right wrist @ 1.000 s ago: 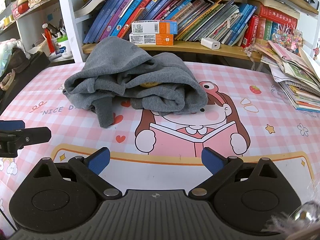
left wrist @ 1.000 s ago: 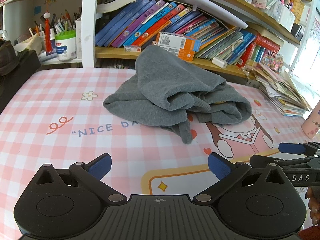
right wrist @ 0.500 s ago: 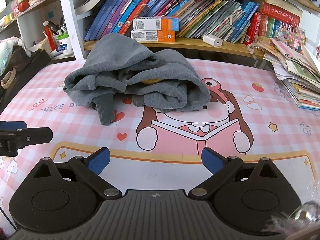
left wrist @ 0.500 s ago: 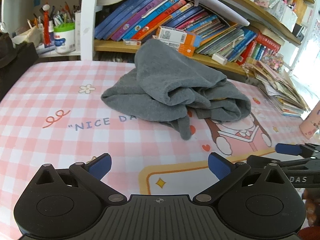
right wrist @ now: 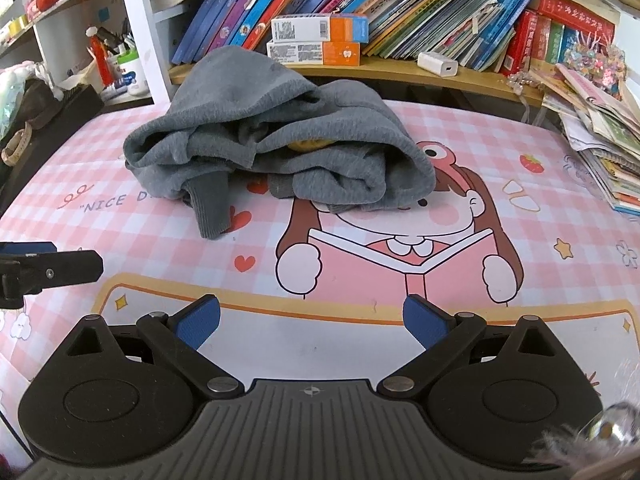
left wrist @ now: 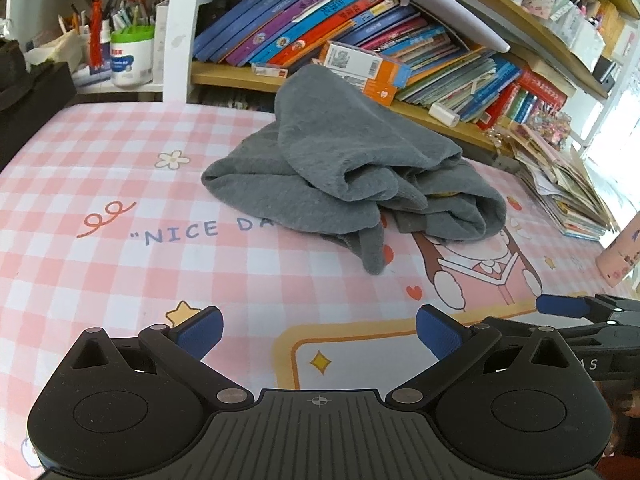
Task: Fold clothes
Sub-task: 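Grasp the grey sweatshirt with the right tool while the left tool approaches it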
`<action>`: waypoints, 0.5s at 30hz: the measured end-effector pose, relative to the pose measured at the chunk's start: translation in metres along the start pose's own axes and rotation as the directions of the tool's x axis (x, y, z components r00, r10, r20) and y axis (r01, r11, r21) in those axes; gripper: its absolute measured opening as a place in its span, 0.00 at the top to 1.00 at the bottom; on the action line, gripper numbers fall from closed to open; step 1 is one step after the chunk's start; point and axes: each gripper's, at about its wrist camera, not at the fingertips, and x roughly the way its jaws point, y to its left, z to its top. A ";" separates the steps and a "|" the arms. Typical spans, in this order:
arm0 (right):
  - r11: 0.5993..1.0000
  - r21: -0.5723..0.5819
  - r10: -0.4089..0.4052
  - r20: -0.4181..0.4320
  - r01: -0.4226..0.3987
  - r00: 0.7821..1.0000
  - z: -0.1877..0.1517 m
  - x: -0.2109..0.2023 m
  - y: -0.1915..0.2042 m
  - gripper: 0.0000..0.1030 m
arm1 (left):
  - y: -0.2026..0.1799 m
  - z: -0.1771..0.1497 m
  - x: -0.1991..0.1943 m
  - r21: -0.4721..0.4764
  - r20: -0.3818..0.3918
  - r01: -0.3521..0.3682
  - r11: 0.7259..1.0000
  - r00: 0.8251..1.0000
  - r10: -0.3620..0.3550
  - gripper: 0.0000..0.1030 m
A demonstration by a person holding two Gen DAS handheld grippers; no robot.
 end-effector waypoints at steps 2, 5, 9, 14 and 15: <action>1.000 -0.010 0.005 -0.010 -0.005 1.000 0.001 0.004 0.001 0.04 | 0.001 0.000 0.001 -0.004 0.000 -0.006 1.000 1.000 0.006 0.00; 1.000 -0.029 0.013 -0.016 -0.013 1.000 0.002 0.008 0.004 0.04 | 0.002 0.001 0.001 -0.004 0.020 -0.020 1.000 1.000 0.020 0.00; 0.999 -0.039 0.011 0.024 -0.010 1.000 0.006 0.008 0.004 0.04 | 0.004 0.003 -0.002 -0.016 0.071 -0.034 0.999 0.997 0.035 0.00; 0.996 -0.089 0.004 0.093 0.004 0.996 0.016 0.009 0.004 0.04 | 0.014 0.006 -0.004 -0.082 0.146 -0.050 0.995 0.987 0.062 0.00; 0.993 -0.117 0.006 0.100 0.005 0.995 0.020 0.012 0.006 0.04 | 0.017 0.007 -0.004 -0.101 0.157 -0.052 0.993 0.985 0.068 0.00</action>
